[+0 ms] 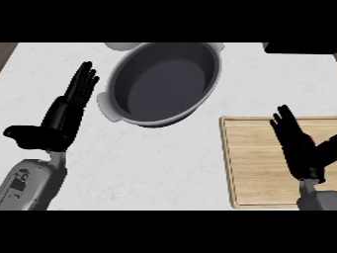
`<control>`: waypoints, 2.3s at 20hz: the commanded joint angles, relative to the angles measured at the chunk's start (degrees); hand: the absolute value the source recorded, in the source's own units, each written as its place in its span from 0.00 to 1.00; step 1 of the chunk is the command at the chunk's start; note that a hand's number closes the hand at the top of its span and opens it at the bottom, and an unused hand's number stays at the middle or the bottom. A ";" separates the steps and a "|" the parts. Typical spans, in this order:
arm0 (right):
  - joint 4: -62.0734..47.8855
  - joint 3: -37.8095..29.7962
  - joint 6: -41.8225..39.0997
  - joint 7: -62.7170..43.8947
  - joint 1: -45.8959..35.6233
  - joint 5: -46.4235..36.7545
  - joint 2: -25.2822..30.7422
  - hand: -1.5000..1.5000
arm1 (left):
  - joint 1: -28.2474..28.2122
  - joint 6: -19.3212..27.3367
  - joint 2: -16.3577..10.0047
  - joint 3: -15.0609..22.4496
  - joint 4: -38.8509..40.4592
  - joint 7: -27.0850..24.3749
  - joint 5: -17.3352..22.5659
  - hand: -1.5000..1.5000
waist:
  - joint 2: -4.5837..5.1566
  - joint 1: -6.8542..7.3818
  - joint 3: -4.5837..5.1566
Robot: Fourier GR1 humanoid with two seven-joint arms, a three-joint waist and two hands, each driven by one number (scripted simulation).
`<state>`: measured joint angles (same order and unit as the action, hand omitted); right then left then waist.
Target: Pick the bell pepper from the tray and place it in the pot
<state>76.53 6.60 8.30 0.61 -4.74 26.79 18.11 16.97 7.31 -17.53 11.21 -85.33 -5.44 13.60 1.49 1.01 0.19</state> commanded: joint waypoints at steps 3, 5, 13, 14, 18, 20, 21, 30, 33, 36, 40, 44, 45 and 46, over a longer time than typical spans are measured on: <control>0.50 1.15 -5.50 -0.31 -7.51 -2.66 3.22 0.00 | -1.52 4.44 1.88 -0.11 -1.03 8.85 -0.69 0.50 | -1.54 -0.22 -0.24; 0.17 0.11 -9.09 0.50 -12.52 -3.12 6.71 0.00 | -2.35 5.95 1.60 -1.61 -0.10 10.46 -0.19 0.50 | -1.42 0.56 -0.27; 8.39 -0.50 9.32 21.40 -3.22 -29.52 20.28 0.00 | -7.20 6.97 2.24 -0.73 -2.15 15.65 1.51 0.50 | -2.40 -2.52 -0.26; 10.23 1.21 10.37 22.30 0.94 -31.89 20.42 0.00 | -6.34 8.24 2.47 -0.58 -4.10 17.54 1.18 0.50 | -2.33 -2.71 -0.25; 19.82 -0.86 9.18 10.93 5.98 -36.33 30.40 0.00 | -8.52 7.75 1.77 -0.91 -6.05 17.78 1.14 0.50 | -2.17 -2.80 -0.03; 22.19 -2.30 6.51 5.75 9.20 -37.29 35.33 0.00 | -6.66 9.32 1.18 -1.79 -7.78 21.17 1.13 0.50 | -2.25 -3.11 -0.03; 25.63 -1.73 5.71 2.10 9.61 -39.22 37.57 0.00 | -9.19 8.90 1.35 -1.25 -7.66 19.33 0.70 0.50 | -2.32 -3.01 0.06; 43.06 -3.85 -11.45 -28.47 8.12 -35.19 48.94 0.00 | -10.42 6.64 0.79 -2.07 -9.74 19.21 1.37 0.50 | -1.71 -1.45 -0.01; 43.11 -2.42 -15.70 -37.28 4.40 -32.14 48.41 0.00 | -12.78 8.10 2.21 1.56 -13.88 20.44 -1.19 0.50 | -1.60 -0.28 -0.07; 42.69 0.03 -18.66 -42.08 1.30 -32.74 46.28 0.00 | -7.62 9.96 4.27 0.73 -10.20 22.28 -2.30 0.50 | -1.42 -0.66 -0.13; 41.44 2.26 -22.32 -48.82 -4.47 -33.42 41.26 0.00 | -6.46 9.20 4.55 0.08 -10.88 24.01 -3.03 0.50 | -1.43 -0.54 -0.16; 36.29 4.28 -23.07 -45.69 -1.60 -38.22 37.24 0.00 | -9.16 4.86 1.54 -3.36 -12.46 23.65 -0.48 0.50 | -1.51 -0.75 -0.20; 35.52 4.88 -24.23 -46.83 -3.23 -38.86 35.72 0.00 | -9.48 8.44 5.40 0.44 -11.80 22.95 -4.46 0.50 | -1.48 -0.75 -0.19; 34.99 7.64 -24.76 -49.67 -5.47 -40.89 34.26 0.00 | -7.78 4.07 3.02 -3.58 -8.68 21.94 -0.62 0.50 | -1.39 -0.56 -0.16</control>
<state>114.07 11.05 -14.34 -46.40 -8.44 -10.49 56.08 8.53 13.73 -13.92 9.67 -95.54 16.62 11.84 0.06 0.44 0.04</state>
